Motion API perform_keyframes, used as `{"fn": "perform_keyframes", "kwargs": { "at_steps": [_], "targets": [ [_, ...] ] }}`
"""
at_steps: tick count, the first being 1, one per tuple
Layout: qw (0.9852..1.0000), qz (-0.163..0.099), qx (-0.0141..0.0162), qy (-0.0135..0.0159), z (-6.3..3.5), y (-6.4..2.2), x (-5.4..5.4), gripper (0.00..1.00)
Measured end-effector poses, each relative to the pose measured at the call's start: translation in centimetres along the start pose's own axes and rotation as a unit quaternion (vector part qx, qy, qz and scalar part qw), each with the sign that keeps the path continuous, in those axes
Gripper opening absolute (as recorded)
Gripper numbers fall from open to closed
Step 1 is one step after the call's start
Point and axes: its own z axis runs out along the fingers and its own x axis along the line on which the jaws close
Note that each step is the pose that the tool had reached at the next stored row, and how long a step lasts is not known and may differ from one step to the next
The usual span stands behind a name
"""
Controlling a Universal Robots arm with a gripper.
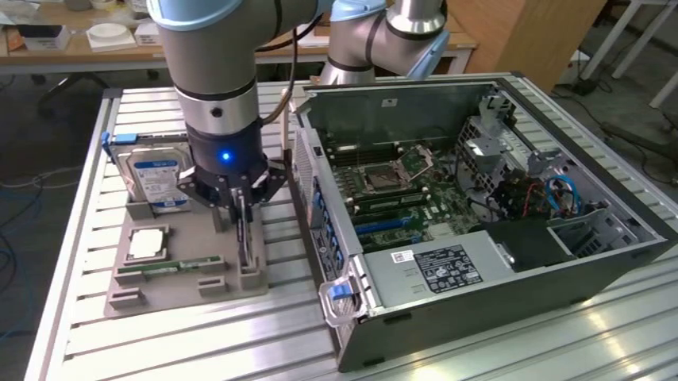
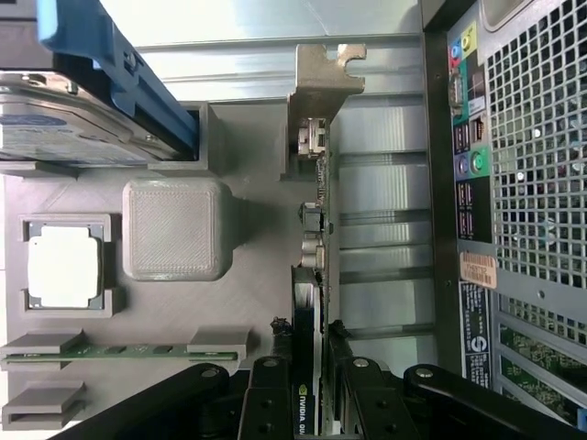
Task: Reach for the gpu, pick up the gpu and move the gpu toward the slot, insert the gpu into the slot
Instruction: 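Pick up the gpu and move the gpu toward the slot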
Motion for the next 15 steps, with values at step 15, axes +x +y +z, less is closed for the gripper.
{"fn": "perform_keyframes", "kwargs": {
  "at_steps": [15],
  "targets": [
    [1.0000,0.000,0.0000,0.0000,-1.89,0.09,0.0,0.26]
  ]
}}
